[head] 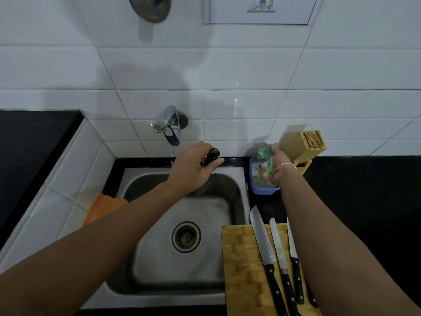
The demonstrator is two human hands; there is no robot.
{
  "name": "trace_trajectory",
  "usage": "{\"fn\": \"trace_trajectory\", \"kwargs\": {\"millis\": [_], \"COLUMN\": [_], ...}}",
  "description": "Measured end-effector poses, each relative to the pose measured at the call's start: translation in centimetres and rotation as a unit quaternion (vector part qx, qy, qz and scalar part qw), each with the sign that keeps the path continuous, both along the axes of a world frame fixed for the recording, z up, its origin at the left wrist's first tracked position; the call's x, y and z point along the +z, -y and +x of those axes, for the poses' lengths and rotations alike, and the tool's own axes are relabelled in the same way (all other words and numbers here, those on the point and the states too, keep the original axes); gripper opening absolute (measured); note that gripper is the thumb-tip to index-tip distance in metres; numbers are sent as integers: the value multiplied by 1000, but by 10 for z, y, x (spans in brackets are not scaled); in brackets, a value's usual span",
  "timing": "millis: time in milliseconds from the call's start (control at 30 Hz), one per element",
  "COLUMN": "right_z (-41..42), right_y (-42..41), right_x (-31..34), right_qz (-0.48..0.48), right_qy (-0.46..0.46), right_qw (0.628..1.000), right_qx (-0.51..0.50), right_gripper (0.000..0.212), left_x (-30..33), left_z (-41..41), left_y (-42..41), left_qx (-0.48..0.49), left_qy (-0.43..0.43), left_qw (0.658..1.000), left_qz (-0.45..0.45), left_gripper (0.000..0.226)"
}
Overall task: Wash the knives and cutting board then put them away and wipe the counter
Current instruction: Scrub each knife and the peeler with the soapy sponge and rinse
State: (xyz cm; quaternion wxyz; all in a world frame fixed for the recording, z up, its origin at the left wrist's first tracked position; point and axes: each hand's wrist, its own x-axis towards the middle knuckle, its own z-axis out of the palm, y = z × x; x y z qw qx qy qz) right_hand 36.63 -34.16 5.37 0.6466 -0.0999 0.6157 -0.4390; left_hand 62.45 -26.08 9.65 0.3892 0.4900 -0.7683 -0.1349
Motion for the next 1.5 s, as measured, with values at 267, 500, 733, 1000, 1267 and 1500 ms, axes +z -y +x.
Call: {"fn": "trace_trajectory", "kwargs": {"millis": [267, 500, 733, 1000, 1267, 1500], "right_z": [7, 11, 6, 6, 70, 150], "right_y": [8, 14, 14, -3, -37, -129], "right_x": [0, -7, -12, -9, 19, 33], "right_qz": [9, -14, -44, -101, -212, -425], "right_qy": [-109, -216, -327, -341, -332, -382], "right_qw": [993, 975, 936, 913, 914, 791], "right_qx": [33, 51, 120, 199, 101, 218], "right_gripper": [54, 58, 53, 36, 43, 34], "left_x": [-3, -1, 4, 15, 25, 12], "left_z": [0, 3, 14, 24, 40, 63], "left_y": [-1, -3, -17, -45, -68, -90], "left_qx": [4, 20, 68, 161, 348, 418], "left_qy": [-5, -20, -4, -35, -196, -465], "left_qw": [1000, 999, 997, 986, 915, 765], "left_qz": [-17, -26, -23, -2, 60, 153], "left_gripper": [27, 20, 20, 26, 24, 19]}}
